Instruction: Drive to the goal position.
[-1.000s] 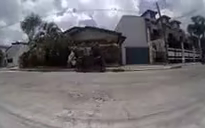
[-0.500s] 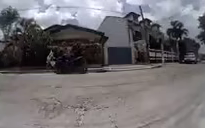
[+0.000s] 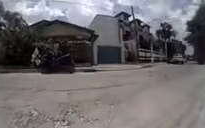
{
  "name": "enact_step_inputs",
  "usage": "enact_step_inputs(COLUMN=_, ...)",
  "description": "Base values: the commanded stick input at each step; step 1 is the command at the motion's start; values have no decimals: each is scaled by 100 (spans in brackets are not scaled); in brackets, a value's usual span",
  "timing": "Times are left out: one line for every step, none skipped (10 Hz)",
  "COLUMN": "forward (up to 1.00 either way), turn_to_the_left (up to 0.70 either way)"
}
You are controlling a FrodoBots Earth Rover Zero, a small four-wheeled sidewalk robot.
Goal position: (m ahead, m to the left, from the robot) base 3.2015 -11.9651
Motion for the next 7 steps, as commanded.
enact_step_inputs(forward=66, turn_to_the_left=-33)
enact_step_inputs(forward=65, turn_to_the_left=-33)
enact_step_inputs(forward=66, turn_to_the_left=-33)
enact_step_inputs(forward=66, turn_to_the_left=-33)
enact_step_inputs(forward=66, turn_to_the_left=-33)
enact_step_inputs(forward=66, turn_to_the_left=-33)
enact_step_inputs(forward=66, turn_to_the_left=-33)
